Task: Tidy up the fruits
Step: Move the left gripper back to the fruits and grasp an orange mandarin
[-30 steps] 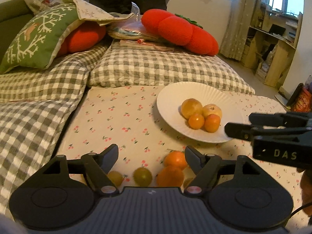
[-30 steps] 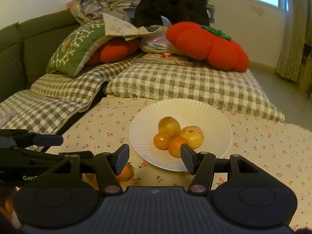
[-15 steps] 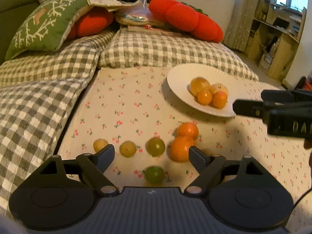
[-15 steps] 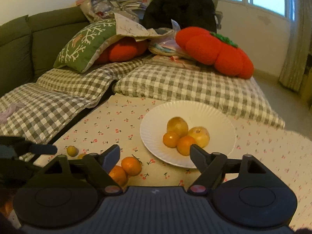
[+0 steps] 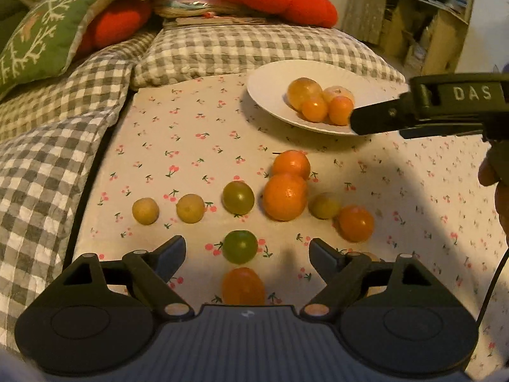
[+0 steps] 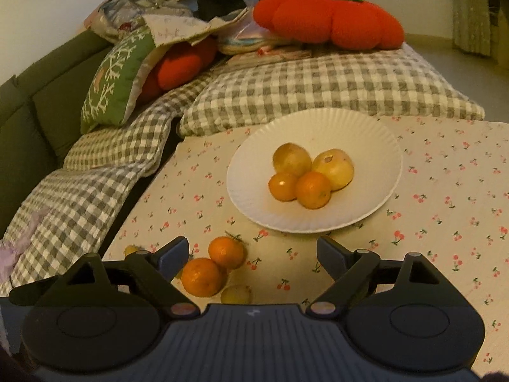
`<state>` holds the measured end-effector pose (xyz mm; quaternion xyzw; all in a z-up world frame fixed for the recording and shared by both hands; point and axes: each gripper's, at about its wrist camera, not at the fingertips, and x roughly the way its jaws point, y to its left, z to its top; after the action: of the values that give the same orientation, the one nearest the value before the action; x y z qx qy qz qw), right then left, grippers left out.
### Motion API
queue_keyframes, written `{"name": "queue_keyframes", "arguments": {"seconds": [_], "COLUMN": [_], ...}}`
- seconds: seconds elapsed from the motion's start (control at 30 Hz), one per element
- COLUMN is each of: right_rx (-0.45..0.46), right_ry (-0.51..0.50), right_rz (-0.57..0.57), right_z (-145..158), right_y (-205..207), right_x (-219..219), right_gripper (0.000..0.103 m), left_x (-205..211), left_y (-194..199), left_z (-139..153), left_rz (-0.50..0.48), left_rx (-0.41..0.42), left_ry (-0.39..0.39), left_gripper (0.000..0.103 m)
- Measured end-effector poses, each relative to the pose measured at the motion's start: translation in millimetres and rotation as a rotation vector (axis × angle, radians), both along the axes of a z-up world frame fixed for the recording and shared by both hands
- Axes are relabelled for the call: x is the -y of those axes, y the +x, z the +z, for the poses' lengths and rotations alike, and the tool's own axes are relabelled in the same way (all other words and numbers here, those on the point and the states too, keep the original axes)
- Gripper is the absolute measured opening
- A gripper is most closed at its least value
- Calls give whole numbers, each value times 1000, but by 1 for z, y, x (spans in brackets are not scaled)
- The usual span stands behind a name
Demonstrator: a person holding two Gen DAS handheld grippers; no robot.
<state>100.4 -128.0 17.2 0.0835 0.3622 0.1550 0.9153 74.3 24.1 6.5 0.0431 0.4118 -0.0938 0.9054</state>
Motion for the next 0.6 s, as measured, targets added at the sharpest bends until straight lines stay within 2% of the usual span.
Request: {"name": "queue_keyframes", "arguments": {"seconds": [0.13, 0.3, 0.37, 0.5, 0.57, 0.6], "right_rx": [-58, -100, -113, -126, -128, -129], "right_ry": [49, 61, 80, 96, 91, 90], "right_rz": [-8, -20, -20, -25, -27, -28], "right_z": [-7, -13, -15, -19, -21, -22], "right_y": [7, 9, 11, 15, 18, 19], "right_x": [6, 11, 12, 14, 13, 13], "right_gripper": [80, 78, 76, 75, 75, 75], "left_x": [10, 26, 29, 34, 37, 38], "left_y": [4, 20, 26, 43, 46, 47], "left_z": [3, -2, -6, -16, -17, -17], "left_rz": [-43, -119, -138, -171, -177, -187], "left_rx": [70, 114, 116, 93, 108, 111], "left_ry": [31, 79, 73, 68, 74, 73], "left_gripper": [81, 79, 73, 54, 50, 44]}}
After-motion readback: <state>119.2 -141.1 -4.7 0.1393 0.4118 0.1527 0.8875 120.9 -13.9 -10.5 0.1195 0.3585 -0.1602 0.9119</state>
